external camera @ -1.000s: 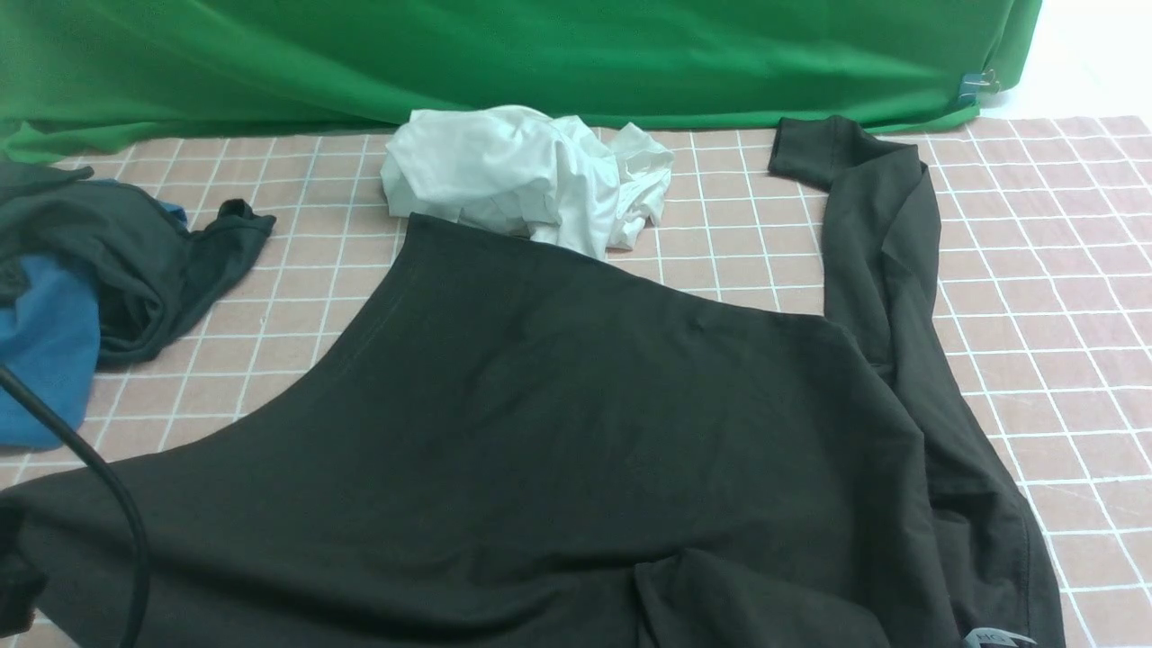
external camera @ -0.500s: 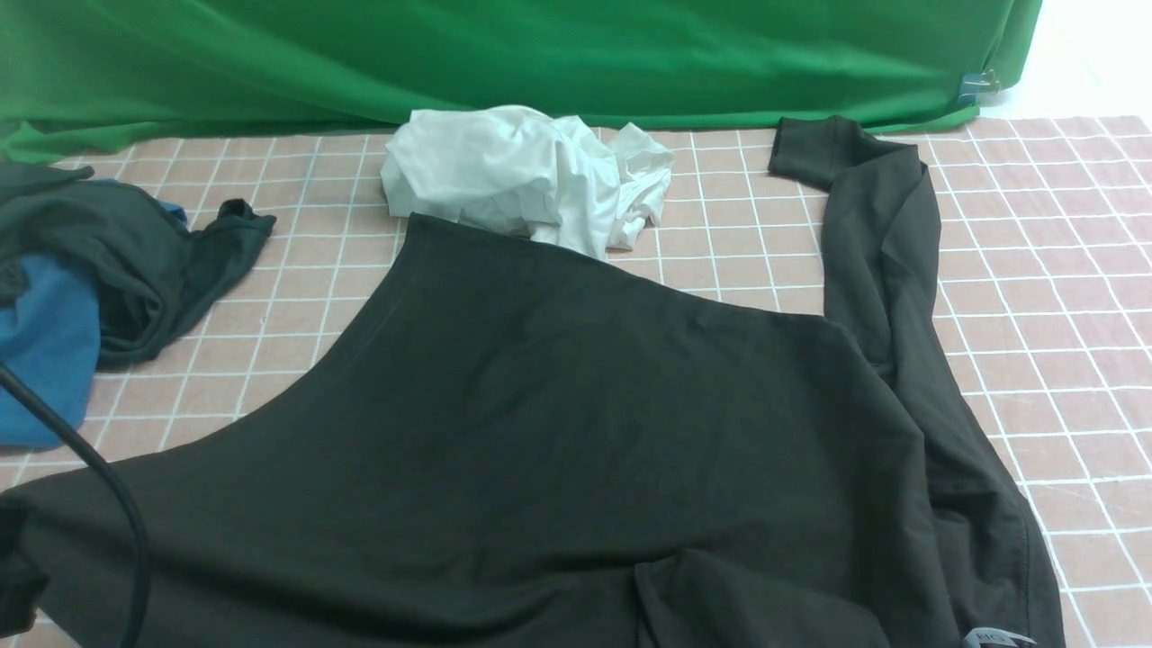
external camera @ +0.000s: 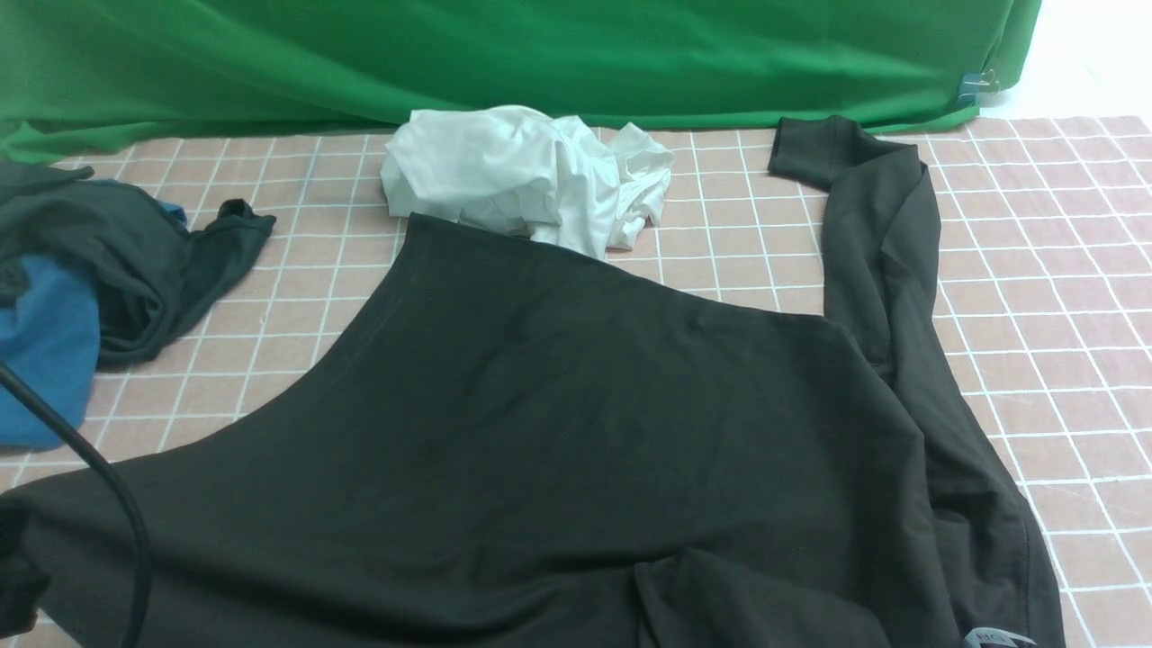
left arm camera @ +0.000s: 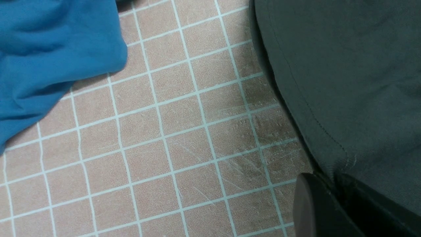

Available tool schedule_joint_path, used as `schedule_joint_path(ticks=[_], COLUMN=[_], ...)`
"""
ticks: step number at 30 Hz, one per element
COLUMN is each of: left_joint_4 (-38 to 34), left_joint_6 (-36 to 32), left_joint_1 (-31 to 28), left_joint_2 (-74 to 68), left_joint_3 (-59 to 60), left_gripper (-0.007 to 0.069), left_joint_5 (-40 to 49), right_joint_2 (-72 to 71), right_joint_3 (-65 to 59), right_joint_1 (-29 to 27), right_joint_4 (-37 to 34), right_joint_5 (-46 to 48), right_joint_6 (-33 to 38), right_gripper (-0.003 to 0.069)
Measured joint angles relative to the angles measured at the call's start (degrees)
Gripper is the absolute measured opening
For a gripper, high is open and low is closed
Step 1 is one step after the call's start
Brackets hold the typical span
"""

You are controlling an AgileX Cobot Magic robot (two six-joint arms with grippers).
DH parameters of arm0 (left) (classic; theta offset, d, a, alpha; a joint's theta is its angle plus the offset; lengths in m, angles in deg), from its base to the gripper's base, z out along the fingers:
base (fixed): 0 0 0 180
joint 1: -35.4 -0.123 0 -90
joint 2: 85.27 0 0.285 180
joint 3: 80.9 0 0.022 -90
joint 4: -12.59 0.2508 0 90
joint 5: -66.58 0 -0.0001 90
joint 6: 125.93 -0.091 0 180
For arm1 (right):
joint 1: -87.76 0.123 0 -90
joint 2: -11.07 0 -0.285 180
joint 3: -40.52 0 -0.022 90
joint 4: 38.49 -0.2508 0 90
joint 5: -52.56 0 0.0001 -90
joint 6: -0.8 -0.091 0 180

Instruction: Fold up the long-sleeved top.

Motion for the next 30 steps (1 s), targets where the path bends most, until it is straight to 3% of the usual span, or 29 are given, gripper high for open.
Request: schedule_joint_path(ticks=[2, 3, 5, 7, 9, 11, 16, 20, 30], left_joint_4=[0.0, 0.0, 0.0, 0.0, 0.0, 0.0, 0.0, -0.1, -0.3], left_joint_6=[0.0, 0.0, 0.0, 0.0, 0.0, 0.0, -0.1, -0.1, -0.5], left_joint_1=[0.0, 0.0, 0.0, 0.0, 0.0, 0.0, 0.0, 0.0, 0.0], left_joint_2=[0.0, 0.0, 0.0, 0.0, 0.0, 0.0, 0.0, 0.0, 0.0], left_joint_3=[0.0, 0.0, 0.0, 0.0, 0.0, 0.0, 0.0, 0.0, 0.0], left_gripper=[0.0035, 0.0035, 0.0035, 0.0035, 0.0035, 0.0035, 0.0035, 0.0035, 0.0035], left_joint_5=[0.1, 0.2, 0.2, 0.2, 0.2, 0.2, 0.2, 0.2, 0.4], right_joint_2=[0.0, 0.0, 0.0, 0.0, 0.0, -0.1, -0.1, -0.1, -0.1], right_joint_3=[0.0, 0.0, 0.0, 0.0, -0.4, -1.6, -2.6, -2.6, -2.6], right_joint_1=[0.0, 0.0, 0.0, 0.0, 0.0, 0.0, 0.0, 0.0, 0.0], right_joint_4=[-0.3, -0.5, -1.4, -1.9, -2.0, -2.1, -1.6, -1.3, -0.4], right_joint_5=[0.8, 0.9, 1.2, 0.8, 0.0, -1.9, -2.8, -2.8, -2.8], right_joint_6=[-0.5, -0.6, -1.0, -1.1, -1.1, -1.1, -1.1, -0.9, -1.2], right_gripper=[0.0242, 0.0256, 0.0431, 0.0507, 0.0528, 0.0507, 0.0374, 0.0217, 0.0048])
